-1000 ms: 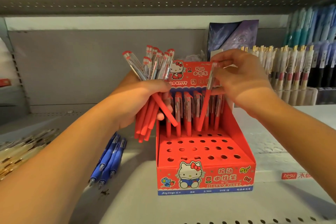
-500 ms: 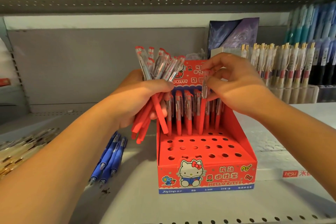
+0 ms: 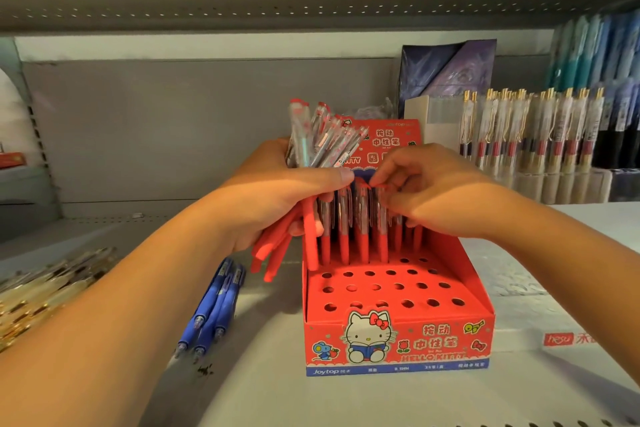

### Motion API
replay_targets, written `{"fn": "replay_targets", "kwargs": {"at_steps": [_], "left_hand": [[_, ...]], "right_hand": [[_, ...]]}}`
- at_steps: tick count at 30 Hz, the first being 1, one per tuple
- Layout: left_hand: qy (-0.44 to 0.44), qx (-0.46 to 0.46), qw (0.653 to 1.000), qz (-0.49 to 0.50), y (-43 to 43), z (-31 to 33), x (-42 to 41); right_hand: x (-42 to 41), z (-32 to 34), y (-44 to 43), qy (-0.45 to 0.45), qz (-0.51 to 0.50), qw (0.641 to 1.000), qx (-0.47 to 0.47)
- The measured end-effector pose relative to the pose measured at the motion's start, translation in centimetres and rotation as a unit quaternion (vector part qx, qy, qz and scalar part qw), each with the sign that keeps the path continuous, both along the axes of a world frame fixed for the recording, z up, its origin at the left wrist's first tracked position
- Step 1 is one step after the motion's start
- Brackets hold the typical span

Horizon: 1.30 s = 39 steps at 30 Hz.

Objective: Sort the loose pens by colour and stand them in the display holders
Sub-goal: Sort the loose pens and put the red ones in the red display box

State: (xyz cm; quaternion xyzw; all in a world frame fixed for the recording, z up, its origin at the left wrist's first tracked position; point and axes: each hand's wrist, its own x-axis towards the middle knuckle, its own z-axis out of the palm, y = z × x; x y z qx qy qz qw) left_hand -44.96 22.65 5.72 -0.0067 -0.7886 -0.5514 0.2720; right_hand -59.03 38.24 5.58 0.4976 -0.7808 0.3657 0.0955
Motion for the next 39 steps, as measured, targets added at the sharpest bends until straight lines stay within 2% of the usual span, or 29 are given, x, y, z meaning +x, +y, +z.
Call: {"fn": "replay_targets", "kwargs": {"at_steps": [3, 5, 8, 10, 14, 20, 27, 31, 36, 39], "left_hand": [[-0.016, -0.037, 0.999, -0.013, 0.1, 0.0, 0.1], [-0.019, -0.052, 0.998, -0.024, 0.1, -0.1, 0.2], [-0.018, -0.059, 0.997, -0.036, 0.2, -0.2, 0.2], [-0.016, -0.065, 0.997, -0.043, 0.3, -0.2, 0.3], [-0.015, -0.076, 0.996, -0.042, 0.3, -0.1, 0.3], [-0.037, -0.103, 0.993, -0.047, 0.4, -0.4, -0.1], [-0.056, -0.127, 0.989, -0.042, 0.7, -0.6, -0.1], [-0.024, -0.136, 0.99, 0.022, 0.6, -0.4, -0.3], [-0.011, -0.047, 0.999, -0.003, 0.3, -0.4, -0.6], [0.013, -0.037, 0.999, 0.005, 0.2, -0.3, -0.7]], "right_hand": [[0.5, 0.2, 0.1, 0.047, -0.024, 0.998, -0.016], [0.9, 0.3, -0.1, 0.039, -0.004, 0.994, -0.1], [2.0, 0.7, 0.0, -0.113, 0.118, 0.958, -0.235], [2.3, 0.6, 0.2, -0.154, 0.16, 0.938, -0.265], [2.6, 0.2, 0.0, -0.109, 0.161, 0.94, -0.281], [3.0, 0.2, -0.4, -0.125, 0.181, 0.928, -0.301], [2.2, 0.7, 0.2, -0.183, 0.173, 0.935, -0.248], [1.7, 1.6, 0.8, -0.228, 0.195, 0.918, -0.261], [1.2, 2.0, 0.8, -0.316, 0.19, 0.884, -0.286], [1.3, 2.2, 0.7, -0.349, 0.187, 0.857, -0.331]]}}
